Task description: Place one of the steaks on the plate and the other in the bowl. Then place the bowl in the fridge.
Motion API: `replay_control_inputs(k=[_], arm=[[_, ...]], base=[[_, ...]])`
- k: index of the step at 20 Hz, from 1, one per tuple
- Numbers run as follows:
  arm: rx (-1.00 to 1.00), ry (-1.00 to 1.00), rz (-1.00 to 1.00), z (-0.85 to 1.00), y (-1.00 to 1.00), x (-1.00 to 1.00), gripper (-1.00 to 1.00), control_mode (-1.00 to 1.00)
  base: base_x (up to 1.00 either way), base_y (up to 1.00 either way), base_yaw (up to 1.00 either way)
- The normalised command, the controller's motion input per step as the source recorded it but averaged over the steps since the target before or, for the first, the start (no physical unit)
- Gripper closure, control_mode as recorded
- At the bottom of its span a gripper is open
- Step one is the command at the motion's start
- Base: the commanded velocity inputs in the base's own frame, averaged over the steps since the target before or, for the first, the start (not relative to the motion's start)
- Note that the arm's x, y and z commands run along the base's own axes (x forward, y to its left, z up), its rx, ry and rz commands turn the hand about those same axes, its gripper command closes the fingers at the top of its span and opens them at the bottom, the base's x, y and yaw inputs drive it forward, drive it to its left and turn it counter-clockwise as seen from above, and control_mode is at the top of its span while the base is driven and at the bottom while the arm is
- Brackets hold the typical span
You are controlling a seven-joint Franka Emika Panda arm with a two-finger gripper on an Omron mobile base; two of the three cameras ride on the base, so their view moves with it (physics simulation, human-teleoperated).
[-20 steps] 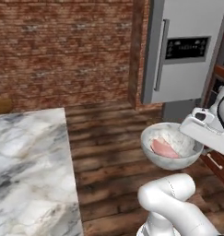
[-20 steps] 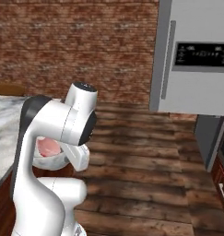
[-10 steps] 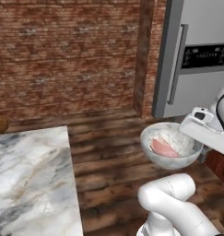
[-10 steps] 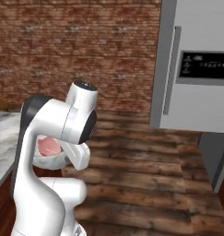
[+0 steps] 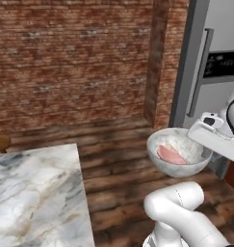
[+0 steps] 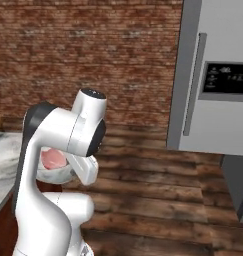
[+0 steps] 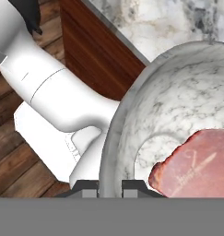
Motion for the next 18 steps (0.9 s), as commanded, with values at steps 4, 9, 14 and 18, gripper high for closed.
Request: replay_control_inputs(k=[4,9,14,18], arm=[[0.00,0.00,0.00,0.00,0.00,0.00,1.00,1.00],[0.00,0.00,0.00,0.00,0.00,0.00,1.00,1.00],[0.00,0.00,0.00,0.00,0.00,0.00,1.00,1.00],[0.00,0.00,0.00,0.00,0.00,0.00,1.00,1.00]], base=[[0.37,0.47,0.01],[0.50,0.28,0.01],[0.79,0.28,0.01],[0.92,0.30,0.00]])
